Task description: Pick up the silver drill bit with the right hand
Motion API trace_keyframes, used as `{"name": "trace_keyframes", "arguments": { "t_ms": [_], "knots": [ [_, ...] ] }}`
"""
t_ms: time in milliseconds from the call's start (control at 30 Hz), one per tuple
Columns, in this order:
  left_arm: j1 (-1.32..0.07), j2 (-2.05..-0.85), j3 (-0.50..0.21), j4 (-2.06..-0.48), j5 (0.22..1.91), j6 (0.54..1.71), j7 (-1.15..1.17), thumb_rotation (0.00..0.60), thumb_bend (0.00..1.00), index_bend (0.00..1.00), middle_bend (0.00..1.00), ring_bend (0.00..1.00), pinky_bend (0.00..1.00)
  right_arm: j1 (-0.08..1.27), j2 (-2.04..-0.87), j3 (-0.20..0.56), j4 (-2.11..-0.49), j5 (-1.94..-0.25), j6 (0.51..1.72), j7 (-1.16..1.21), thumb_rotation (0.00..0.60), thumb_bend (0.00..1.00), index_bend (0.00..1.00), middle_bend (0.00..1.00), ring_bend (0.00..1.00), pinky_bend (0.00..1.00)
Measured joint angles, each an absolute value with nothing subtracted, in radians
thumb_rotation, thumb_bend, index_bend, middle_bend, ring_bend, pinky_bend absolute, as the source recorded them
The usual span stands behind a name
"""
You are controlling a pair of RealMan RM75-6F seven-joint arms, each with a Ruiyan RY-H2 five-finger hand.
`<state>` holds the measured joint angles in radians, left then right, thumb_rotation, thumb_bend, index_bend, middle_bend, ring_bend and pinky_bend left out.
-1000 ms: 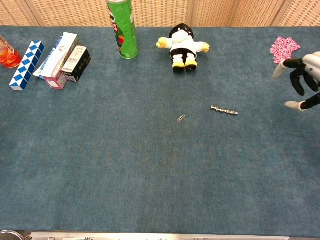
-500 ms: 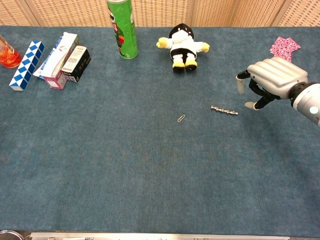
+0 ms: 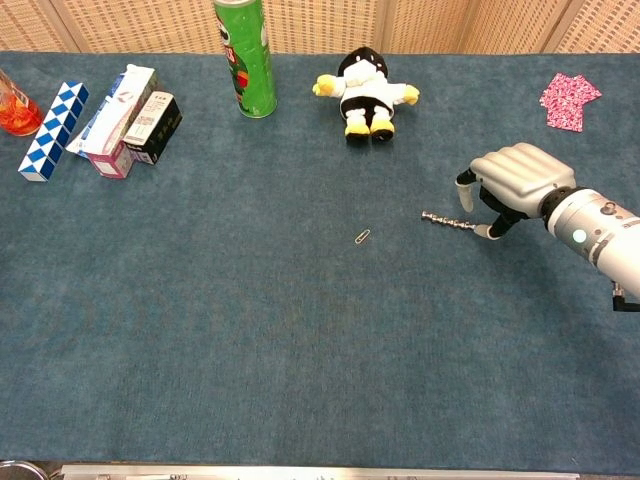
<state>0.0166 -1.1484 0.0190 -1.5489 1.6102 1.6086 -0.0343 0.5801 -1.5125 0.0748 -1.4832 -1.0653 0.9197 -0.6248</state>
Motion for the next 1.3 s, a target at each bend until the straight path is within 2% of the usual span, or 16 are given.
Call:
{"name": "trace_keyframes", "arguments": {
  "t_ms": [500, 667, 1300],
  "knots": [
    [0.018, -1.152, 0.016, -1.534, 1.599, 1.604, -0.051, 0.600, 0.20, 0.10, 0.10, 0.06, 0.06, 0.623, -1.582, 0.073, -1.412, -1.018, 0.906, -0.632, 0.600, 0.20, 0.55, 0.92, 0.97, 1.00],
    [0.018, -1.155, 0.016, -1.527, 1.595, 1.601, -0.058, 0.600, 0.21, 0.10, 0.10, 0.06, 0.06, 0.633, -1.590, 0.079, -1.400, -0.998, 0.905, -0.634, 0.600, 0.25, 0.55, 0.92, 0.97, 1.00],
    [0.018, -1.163, 0.015, -1.510, 1.591, 1.600, -0.072, 0.600, 0.20, 0.10, 0.10, 0.06, 0.06, 0.649, -1.592, 0.059, -1.388, -0.949, 0.906, -0.646, 0.600, 0.27, 0.59, 0.92, 0.98, 1.00]
  ]
}}
